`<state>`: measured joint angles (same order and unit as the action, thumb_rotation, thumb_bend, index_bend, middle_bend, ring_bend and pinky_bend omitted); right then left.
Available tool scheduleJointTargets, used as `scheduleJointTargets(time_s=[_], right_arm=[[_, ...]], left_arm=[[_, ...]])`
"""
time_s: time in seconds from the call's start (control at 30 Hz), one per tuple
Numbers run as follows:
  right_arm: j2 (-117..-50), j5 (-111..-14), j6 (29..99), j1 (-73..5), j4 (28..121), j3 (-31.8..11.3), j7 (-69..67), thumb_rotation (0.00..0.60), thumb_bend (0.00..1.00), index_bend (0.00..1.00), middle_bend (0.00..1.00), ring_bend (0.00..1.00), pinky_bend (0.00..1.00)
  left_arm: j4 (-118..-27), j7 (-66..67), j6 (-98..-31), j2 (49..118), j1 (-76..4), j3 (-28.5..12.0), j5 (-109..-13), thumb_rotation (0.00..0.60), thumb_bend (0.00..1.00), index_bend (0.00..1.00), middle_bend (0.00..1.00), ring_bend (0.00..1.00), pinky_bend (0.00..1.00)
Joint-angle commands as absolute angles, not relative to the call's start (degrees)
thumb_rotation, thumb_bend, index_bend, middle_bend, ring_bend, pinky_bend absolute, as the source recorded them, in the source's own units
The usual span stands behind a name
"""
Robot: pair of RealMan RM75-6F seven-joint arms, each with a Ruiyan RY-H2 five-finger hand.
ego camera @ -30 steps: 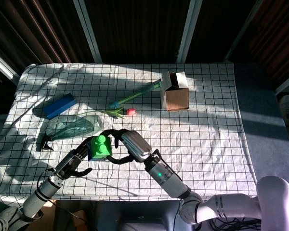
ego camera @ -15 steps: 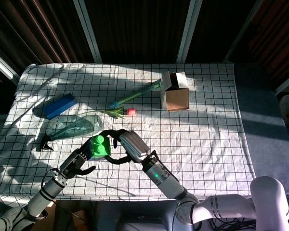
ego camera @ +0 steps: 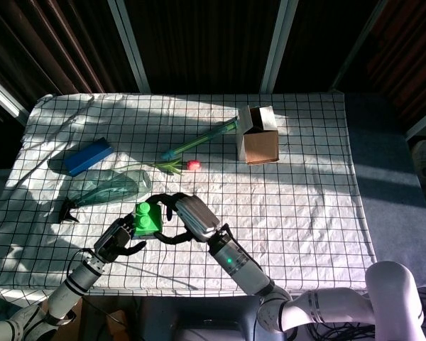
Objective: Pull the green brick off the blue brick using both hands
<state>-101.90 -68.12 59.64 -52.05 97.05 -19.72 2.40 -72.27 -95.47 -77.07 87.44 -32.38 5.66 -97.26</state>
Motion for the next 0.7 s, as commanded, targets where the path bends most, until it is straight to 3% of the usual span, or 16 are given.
scheduleJointTargets(time_s=[0.03,0.23,0.5,0.7], right_arm=[[-102.11,-68.34,59.8,-52.02,96.78,-19.58,2.58,0.6,0.4,0.86,0.63,0.53,0.34],[-102.38,-68.56,59.83,-51.91,96.38,-19.37,2.7,0.6,0.4,0.86,0.63,0.53,0.34],[-102.1,-68.92,59.88,-51.55,96.37,-19.48,2.12,0.6,0.4,0.86,0.63,0.53,0.34],[-101.94,-68.96,59.83,-51.46,96.37,-19.63,1.89,0.6,0.4,0.86,0.63,0.53,0.34]], left_arm=[[-72.52,-95.68,-76.98,87.51,-32.44,5.66,-97.17,0.6,0.27,0.37,0.34,0.0,0.0],[-73.58,-94.83,-76.48,87.59,-32.04,5.11,-95.72,0.6,0.3,0.46,0.45,0.06,0.0],[-75.87,-94.09,-74.25,86.89,-32.02,4.31,-93.62,0.6,0.53,0.67,0.67,0.24,0.06],[-76.65,-93.91,-73.75,86.49,-31.96,4.12,-93.31,0.6,0.63,0.71,0.72,0.29,0.08]])
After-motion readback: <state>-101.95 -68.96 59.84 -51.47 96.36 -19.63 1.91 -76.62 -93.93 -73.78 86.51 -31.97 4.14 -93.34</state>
